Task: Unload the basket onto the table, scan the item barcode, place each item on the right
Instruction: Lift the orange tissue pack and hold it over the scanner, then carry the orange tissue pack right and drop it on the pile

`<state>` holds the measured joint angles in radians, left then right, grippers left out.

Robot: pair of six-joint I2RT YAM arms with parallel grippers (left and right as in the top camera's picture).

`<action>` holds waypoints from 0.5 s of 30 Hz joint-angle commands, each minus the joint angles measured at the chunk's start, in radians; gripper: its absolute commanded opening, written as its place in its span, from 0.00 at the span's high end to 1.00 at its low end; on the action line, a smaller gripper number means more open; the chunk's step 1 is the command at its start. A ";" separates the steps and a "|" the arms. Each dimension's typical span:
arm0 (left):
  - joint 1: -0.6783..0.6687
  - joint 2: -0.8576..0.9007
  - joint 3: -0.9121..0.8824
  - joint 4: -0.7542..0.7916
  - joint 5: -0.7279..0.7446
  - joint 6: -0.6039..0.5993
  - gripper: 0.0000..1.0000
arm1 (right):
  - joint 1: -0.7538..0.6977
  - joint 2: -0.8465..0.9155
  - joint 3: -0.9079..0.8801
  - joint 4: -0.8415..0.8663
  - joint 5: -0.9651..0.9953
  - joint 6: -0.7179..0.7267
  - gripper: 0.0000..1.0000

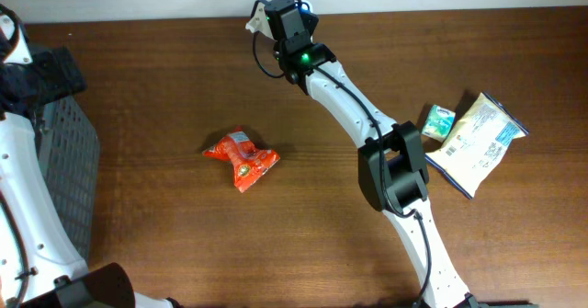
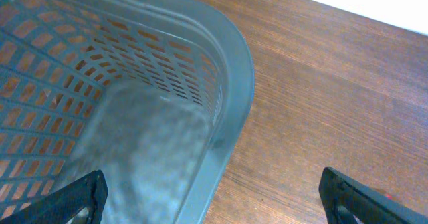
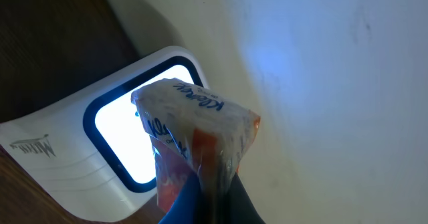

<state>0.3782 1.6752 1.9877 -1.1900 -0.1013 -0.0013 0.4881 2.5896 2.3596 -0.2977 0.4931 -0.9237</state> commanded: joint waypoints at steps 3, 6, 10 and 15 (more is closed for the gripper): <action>0.003 -0.015 0.004 -0.001 0.007 -0.010 0.01 | -0.017 0.006 0.006 0.003 -0.011 -0.019 0.96; 0.003 -0.015 0.004 -0.002 0.007 -0.010 0.01 | -0.017 -0.008 0.006 0.001 -0.010 -0.018 0.96; 0.003 -0.015 0.004 -0.002 0.007 -0.010 0.01 | -0.016 -0.109 0.006 -0.069 -0.012 0.077 0.96; 0.003 -0.015 0.004 -0.002 0.007 -0.010 0.01 | -0.028 -0.389 0.006 -0.520 -0.312 0.432 0.96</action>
<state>0.3782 1.6752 1.9877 -1.1912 -0.1005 -0.0013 0.4728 2.4100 2.3508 -0.7120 0.3668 -0.7094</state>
